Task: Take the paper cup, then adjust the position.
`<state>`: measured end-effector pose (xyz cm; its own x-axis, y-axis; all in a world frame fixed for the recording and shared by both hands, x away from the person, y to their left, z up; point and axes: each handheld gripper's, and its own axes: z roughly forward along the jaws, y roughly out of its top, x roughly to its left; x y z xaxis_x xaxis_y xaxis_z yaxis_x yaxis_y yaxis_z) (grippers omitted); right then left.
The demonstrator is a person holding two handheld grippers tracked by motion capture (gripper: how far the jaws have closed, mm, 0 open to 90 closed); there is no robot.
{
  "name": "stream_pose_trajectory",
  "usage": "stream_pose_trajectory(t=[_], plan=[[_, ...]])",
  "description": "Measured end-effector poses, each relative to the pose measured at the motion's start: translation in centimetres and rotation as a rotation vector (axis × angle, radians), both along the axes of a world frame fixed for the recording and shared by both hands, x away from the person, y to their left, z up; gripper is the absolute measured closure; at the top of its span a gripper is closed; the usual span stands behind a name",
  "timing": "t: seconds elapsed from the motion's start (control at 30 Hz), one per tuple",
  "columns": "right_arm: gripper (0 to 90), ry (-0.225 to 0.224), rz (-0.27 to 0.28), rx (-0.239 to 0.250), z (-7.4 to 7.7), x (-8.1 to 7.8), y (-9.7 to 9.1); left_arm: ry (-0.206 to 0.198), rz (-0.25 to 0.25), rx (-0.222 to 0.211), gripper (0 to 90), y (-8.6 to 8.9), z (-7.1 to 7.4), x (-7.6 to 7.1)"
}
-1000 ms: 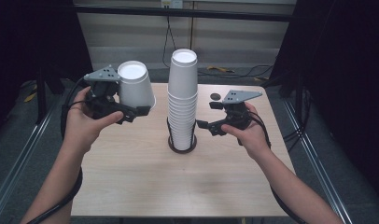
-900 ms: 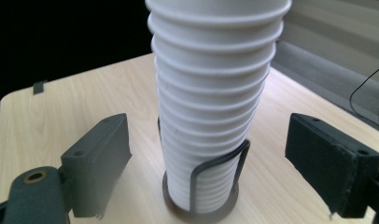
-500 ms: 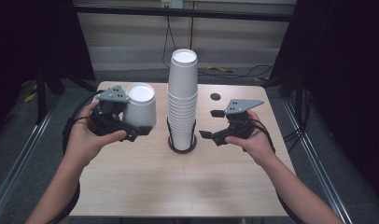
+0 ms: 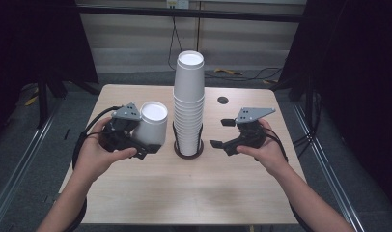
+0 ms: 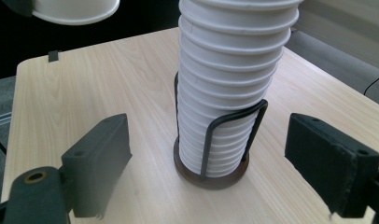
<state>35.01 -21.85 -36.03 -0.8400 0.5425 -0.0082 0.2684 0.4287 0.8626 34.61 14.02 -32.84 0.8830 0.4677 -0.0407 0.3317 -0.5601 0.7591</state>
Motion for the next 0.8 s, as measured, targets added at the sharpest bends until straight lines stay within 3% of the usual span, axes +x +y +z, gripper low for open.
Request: stream_pose_trajectory(t=[0.23,0.63,0.7,0.73,0.8], plan=[[13.7,0.007,-0.003,-0.008,-0.3,-0.1,-0.3,0.010,-0.026,0.029,10.3,-0.8,-0.6,-0.3],[13.8,0.025,0.039,-0.027,-1.1,-0.4,-0.5,0.045,-0.056,0.062,10.5,-1.9,-2.3,-0.7],[13.8,0.027,0.051,-0.028,-1.2,-0.4,-0.5,0.051,-0.070,0.079,10.5,-2.1,-2.5,-0.8],[13.8,0.032,0.063,-0.030,-1.3,-0.5,-0.4,0.049,-0.086,0.116,10.5,-2.4,-2.6,-0.9],[13.8,0.034,0.069,-0.032,-1.4,-0.5,-0.4,0.049,-0.093,0.127,10.5,-2.5,-2.7,-0.9]])
